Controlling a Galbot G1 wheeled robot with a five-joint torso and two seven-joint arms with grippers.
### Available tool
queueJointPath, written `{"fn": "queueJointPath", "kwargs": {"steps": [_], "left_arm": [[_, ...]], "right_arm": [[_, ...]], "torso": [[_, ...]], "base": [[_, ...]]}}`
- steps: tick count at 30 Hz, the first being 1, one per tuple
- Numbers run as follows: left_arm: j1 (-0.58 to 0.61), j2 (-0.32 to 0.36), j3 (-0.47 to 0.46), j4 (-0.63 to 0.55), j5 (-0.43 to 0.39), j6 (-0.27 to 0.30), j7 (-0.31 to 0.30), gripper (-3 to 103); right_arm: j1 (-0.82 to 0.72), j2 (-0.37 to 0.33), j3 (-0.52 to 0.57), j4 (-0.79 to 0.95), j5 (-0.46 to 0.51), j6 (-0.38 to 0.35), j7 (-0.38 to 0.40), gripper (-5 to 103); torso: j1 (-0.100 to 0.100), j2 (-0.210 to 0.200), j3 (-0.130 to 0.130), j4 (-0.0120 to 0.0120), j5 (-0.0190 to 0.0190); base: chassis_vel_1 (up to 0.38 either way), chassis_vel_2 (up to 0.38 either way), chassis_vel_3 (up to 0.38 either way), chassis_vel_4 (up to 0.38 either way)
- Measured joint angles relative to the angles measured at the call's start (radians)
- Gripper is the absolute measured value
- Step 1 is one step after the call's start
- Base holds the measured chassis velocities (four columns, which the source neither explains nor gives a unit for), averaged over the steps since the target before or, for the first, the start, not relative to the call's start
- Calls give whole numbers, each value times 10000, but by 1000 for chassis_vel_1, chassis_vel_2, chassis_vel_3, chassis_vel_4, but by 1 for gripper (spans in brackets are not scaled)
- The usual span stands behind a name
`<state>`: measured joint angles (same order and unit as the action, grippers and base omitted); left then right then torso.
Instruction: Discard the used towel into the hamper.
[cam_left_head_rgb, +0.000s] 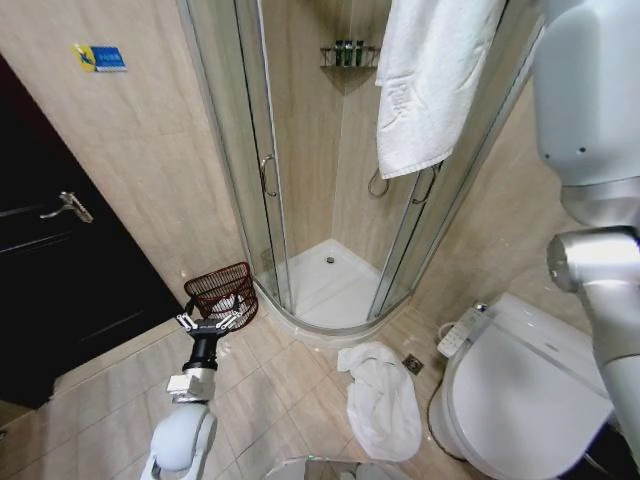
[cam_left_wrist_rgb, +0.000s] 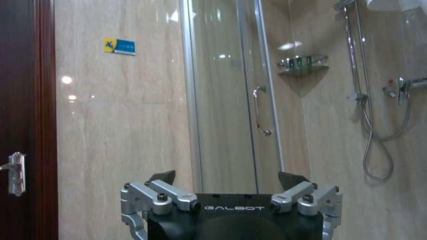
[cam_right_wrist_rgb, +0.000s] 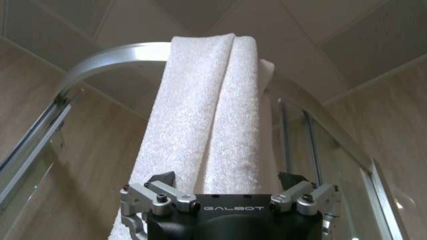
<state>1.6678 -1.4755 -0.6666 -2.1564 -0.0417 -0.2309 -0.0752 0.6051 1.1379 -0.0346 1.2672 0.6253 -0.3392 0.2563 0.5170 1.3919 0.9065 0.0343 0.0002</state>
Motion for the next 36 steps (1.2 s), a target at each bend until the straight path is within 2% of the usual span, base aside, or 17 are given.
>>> {"fn": "queueJointPath", "kwargs": {"steps": [1,4,5,8,10,12,15,18,19,22,24,27,28,30,36], "left_arm": [[20,-19,-30,-12,1,-15,-1,100],[62,-45,-111,-66,2,-46,-8,100],[62,-45,-111,-66,2,-46,-8,100],[101,-92,-185,-93,2,-91,-9,100],[112,-109,-198,-93,2,-129,-14,100],[135,-169,-201,-94,9,-234,-50,100],[146,-218,-201,-93,24,-265,-54,100],[178,-373,-140,-28,151,-364,-59,100],[178,-373,-140,-28,151,-364,-59,100],[213,-439,-92,27,252,-424,-59,100],[220,-454,-90,34,275,-440,-58,100],[259,-454,-103,37,301,-483,-59,100],[259,-454,-103,37,301,-483,-59,100],[286,-468,-103,37,325,-511,-62,100],[384,-623,-76,41,552,-668,-65,100]], "right_arm": [[-64,-19,0,93,67,-35,55,103],[-251,-97,0,372,332,-129,195,93],[-251,-97,0,372,332,-129,195,93],[-462,-182,-10,682,656,-284,319,77],[-524,-198,-8,721,695,-285,332,77],[-696,-243,29,780,744,-276,357,65],[-781,-275,50,823,779,-273,362,61],[-1151,-415,107,1009,951,-234,356,44],[-1151,-415,107,1009,951,-234,356,44],[-1497,-556,183,1239,1086,-154,320,27],[-1631,-623,192,1342,1109,-134,290,27],[-2071,-885,261,1768,1157,-115,180,11],[-2071,-885,261,1768,1157,-115,180,11],[-2272,-1023,282,1999,1157,-107,123,4],[-2541,-1225,316,2277,1249,-101,106,3]], "torso": [[0,0,0,0,-1],[0,0,0,0,0],[0,0,0,0,0],[-1,0,0,1,-2],[-1,0,0,0,-2],[-1,0,0,1,-2],[0,0,0,1,-2],[0,0,0,0,-1],[0,0,0,0,-1],[0,-1,0,0,-2],[-1,-1,-1,1,-3],[-1,-1,-1,0,-1],[-1,-1,-1,0,-1],[-1,0,-1,0,-1],[-1,0,-2,1,-3]], "base": [[0,0,0,0],[0,0,0,0],[0,0,0,0],[0,0,0,0],[0,0,0,0],[0,0,0,0],[0,0,0,0],[0,0,0,0],[0,0,0,0],[0,0,0,0],[0,0,0,0],[0,0,0,0],[0,0,0,0],[0,0,0,0],[0,0,0,0]]}}
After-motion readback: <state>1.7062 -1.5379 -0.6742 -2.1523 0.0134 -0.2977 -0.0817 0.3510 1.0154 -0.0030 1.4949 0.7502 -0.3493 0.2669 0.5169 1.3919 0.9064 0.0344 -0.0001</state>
